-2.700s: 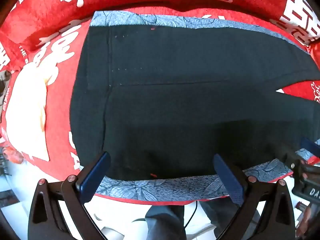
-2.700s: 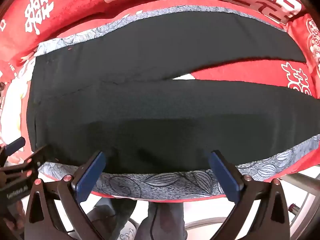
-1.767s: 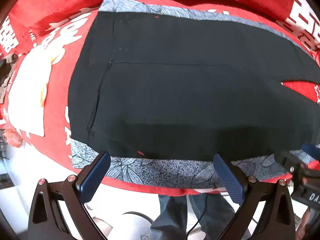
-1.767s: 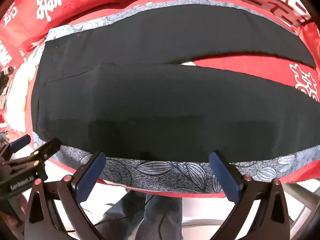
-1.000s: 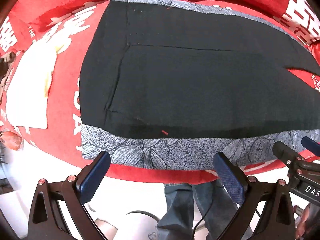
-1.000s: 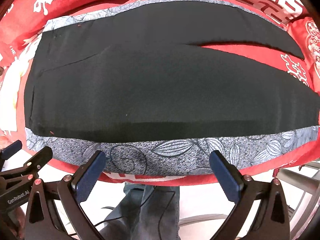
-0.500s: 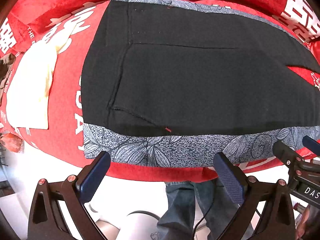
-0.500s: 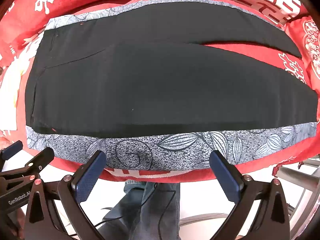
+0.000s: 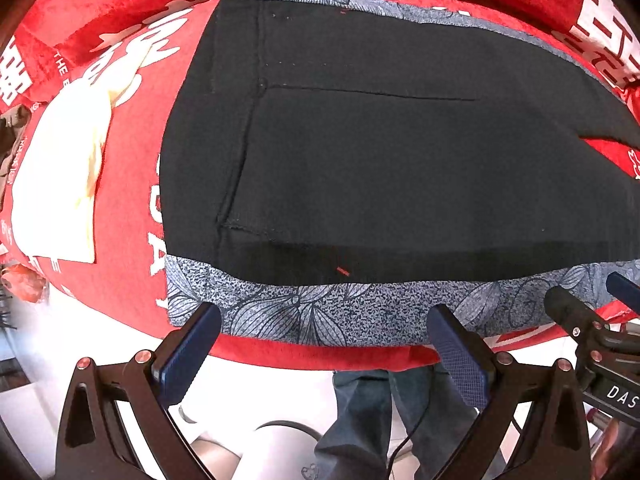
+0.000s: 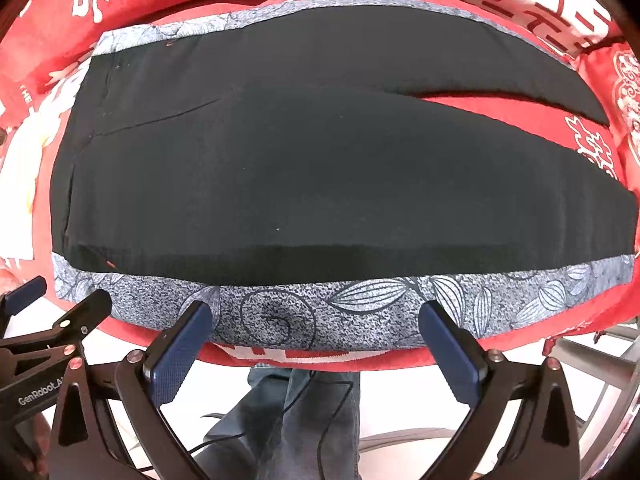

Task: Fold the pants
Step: 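Position both grippers over the waistband edge of the black trousers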

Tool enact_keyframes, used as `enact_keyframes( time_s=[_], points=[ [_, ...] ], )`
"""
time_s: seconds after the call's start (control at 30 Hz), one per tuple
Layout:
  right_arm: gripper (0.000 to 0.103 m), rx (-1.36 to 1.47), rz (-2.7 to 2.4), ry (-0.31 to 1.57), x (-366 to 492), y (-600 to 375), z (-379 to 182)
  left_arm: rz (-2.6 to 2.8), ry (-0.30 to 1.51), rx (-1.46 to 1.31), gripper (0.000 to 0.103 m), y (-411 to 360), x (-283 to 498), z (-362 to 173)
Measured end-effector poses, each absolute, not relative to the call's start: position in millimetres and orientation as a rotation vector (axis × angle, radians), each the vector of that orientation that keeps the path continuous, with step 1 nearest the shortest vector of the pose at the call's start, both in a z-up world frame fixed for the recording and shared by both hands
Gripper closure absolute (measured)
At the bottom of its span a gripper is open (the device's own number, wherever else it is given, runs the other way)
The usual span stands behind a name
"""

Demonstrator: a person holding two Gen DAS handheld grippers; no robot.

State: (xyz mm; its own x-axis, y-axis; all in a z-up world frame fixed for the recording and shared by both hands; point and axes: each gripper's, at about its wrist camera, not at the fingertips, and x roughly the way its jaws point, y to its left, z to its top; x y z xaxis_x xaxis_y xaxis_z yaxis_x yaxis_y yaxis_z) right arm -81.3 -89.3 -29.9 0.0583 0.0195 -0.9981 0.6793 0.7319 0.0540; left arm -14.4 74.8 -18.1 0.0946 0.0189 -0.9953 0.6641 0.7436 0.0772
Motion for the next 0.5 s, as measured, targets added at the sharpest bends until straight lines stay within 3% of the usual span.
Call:
enact_keyframes(
  time_s=[0.5],
  points=[
    [0.0, 0.642, -0.538, 1.451, -79.0, -91.3, -36.2, -0.507, 1.412, 0.615, 0.0, 72.0, -12.0, -21.4]
  ],
)
